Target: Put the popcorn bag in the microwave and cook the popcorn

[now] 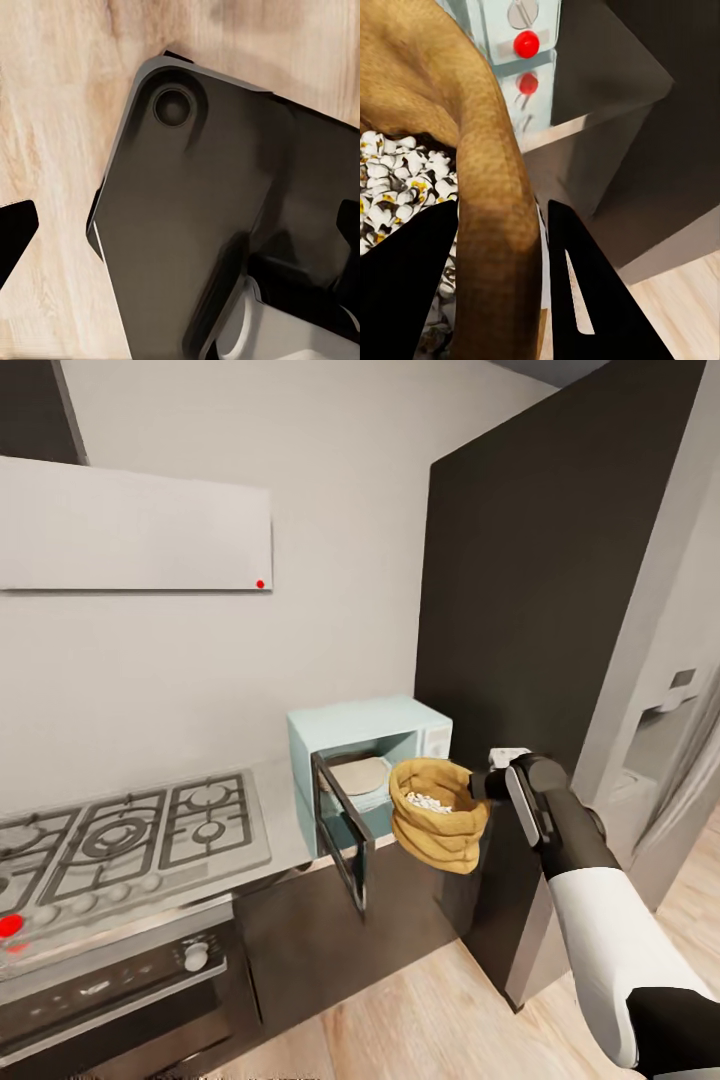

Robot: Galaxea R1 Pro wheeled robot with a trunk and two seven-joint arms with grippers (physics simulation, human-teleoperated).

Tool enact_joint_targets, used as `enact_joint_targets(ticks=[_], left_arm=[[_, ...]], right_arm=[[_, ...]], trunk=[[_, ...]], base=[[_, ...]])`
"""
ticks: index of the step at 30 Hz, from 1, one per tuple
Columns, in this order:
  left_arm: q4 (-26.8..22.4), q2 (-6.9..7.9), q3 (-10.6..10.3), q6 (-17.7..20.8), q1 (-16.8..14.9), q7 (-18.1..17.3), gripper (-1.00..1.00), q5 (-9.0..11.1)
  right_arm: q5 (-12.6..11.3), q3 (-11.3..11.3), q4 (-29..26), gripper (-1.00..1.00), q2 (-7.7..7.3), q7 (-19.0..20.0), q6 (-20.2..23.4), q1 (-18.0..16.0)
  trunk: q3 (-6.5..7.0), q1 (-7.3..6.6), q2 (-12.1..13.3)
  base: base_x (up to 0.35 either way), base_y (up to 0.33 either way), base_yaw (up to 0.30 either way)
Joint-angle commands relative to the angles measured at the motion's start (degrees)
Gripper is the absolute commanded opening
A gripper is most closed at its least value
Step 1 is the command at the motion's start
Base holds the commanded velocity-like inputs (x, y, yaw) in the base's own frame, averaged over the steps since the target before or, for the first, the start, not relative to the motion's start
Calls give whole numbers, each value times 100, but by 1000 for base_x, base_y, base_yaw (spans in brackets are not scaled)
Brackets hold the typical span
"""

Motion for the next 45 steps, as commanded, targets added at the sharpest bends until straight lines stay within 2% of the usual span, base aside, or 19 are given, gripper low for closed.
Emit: enact_joint_targets(ticks=[1,13,22,25,35,45], left_arm=[[-5,-2,9,-10,-1,2,100,18],[-14,-11,18,-12,-1,2,100,19],[-14,-10,18,-15,-1,2,100,18],[-19,-12,27,-18,-1,99,100,20],[-21,1,44,-20,-1,2,100,26],[-14,-1,36,-19,-1,-4,100,20]], right_arm=[[9,-4,-8,-100,-2,17,25,-4],[14,-18,-10,-100,-9,26,25,-4],[10,-13,-6,-100,-8,26,25,-4],[37,1,86,-100,-7,17,25,-4],[82,2,166,-100,16,18,25,-4],[81,-4,166,-100,18,12,25,-4]], trunk=[[-10,2,-9],[-11,2,-9],[-12,2,-9],[-12,3,-9],[-12,3,-9],[-12,3,-9]], base=[[0,0,267],[0,0,256],[0,0,15],[0,0,0],[2,0,0],[168,0,0]])
